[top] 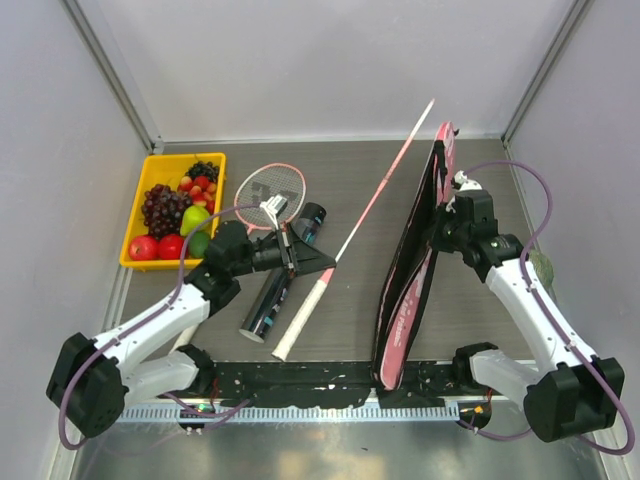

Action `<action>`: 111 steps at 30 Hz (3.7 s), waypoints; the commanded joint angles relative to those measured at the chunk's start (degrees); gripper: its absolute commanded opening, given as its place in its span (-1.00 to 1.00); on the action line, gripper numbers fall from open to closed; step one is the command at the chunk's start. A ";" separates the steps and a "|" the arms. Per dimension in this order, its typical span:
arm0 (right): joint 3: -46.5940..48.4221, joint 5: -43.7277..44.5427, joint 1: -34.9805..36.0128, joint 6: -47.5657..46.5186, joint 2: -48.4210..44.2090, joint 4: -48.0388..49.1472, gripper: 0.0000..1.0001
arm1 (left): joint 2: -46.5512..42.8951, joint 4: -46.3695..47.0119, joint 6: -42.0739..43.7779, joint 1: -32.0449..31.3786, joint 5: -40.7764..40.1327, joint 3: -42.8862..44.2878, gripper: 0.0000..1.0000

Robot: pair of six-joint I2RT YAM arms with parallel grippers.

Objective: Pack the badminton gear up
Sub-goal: Place the racket in the racket bag.

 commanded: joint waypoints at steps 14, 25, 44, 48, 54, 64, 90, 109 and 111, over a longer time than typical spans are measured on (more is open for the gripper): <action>1.73 -3.95 -1.07 4.93 5.62 11.40 -0.89 | -7.94 14.62 -9.87 -4.64 -1.50 -3.86 -1.00; 2.96 -4.13 -1.86 5.02 6.15 11.93 -0.90 | -13.39 12.97 -10.93 -8.86 -6.33 -6.85 -1.00; 3.84 -4.75 -1.95 5.64 6.94 12.37 -0.89 | -13.84 15.76 -11.45 -17.46 -11.43 -12.03 -1.00; 3.66 -4.75 -1.95 5.72 6.59 12.29 -0.90 | -12.96 16.90 -12.06 -19.14 -13.09 -13.52 -1.00; 3.57 -4.75 -1.95 5.90 5.45 12.20 -0.89 | -12.25 18.40 -13.12 -19.14 -14.77 -15.64 -1.00; 3.92 -5.62 -1.95 6.16 5.01 12.28 -0.89 | -12.17 18.57 -13.30 -19.14 -15.56 -17.48 -1.00; 1.20 -18.80 -1.87 4.14 -0.35 14.48 -0.89 | 14.45 31.32 -10.58 -18.97 -15.29 -5.98 -1.00; -1.79 -26.63 -1.16 7.04 -0.09 15.98 -0.89 | 31.69 18.16 13.67 -18.70 -26.01 12.21 -1.00; -1.26 -26.28 -1.16 6.87 -0.61 15.01 -0.89 | 31.61 15.08 16.49 -18.70 -26.55 13.27 -1.00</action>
